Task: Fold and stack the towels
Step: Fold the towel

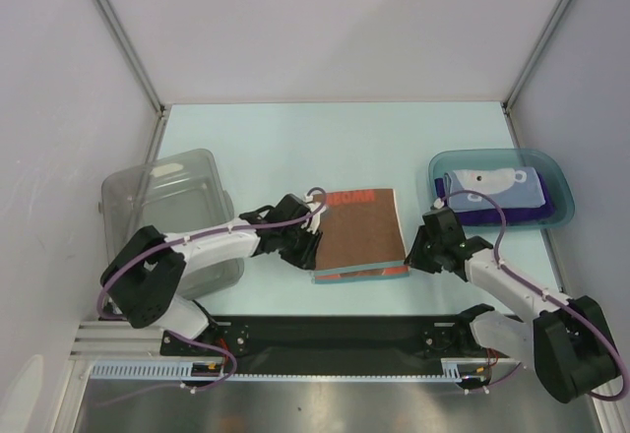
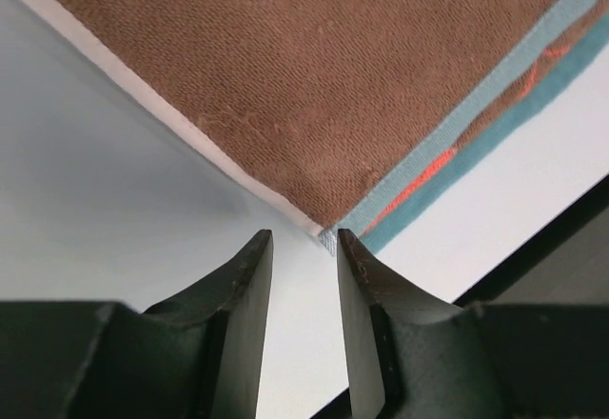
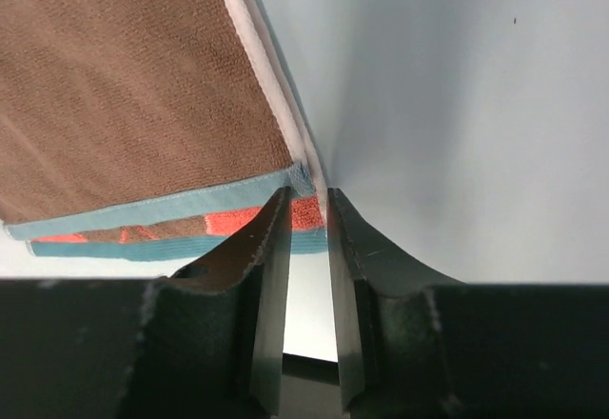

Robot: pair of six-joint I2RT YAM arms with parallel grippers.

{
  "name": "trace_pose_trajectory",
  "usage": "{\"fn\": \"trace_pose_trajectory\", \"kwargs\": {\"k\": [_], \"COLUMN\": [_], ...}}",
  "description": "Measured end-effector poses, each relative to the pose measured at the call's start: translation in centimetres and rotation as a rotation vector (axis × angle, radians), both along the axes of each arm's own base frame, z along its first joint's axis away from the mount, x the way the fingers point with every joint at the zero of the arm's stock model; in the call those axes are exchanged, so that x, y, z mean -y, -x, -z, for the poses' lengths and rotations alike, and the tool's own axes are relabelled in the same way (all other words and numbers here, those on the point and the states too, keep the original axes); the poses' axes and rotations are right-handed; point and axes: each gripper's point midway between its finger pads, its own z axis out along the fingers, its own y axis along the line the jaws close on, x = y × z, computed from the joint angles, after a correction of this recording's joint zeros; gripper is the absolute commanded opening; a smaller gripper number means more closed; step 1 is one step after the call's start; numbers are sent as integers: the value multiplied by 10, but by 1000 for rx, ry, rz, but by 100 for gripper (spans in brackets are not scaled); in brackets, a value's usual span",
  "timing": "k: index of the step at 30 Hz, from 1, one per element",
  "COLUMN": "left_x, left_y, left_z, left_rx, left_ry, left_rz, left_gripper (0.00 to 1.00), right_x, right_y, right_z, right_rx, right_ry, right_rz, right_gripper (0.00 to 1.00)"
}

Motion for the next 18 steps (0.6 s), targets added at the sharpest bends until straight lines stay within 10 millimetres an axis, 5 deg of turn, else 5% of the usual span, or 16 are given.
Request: {"fn": "trace_pose_trajectory", "kwargs": {"k": [6,14,18], "left_x": [-5,1,-1], "left_y": [-4,-10,-7], "left_z": [2,-28,-20], "left_rx": [23,85,64], "left_ry": [-2,110,109], "left_rz": [-78,-155,-178], "left_gripper": [38,41,39], "right_x": [-2,-3,-3], "right_y": [-2,-6,-5], "right_z": [-11,-17,-14], "right_rx": [55,98,83], "right_ry": [-30,-47,-42], "right_rz": [13,12,12], "right_gripper": [26,29,30]}}
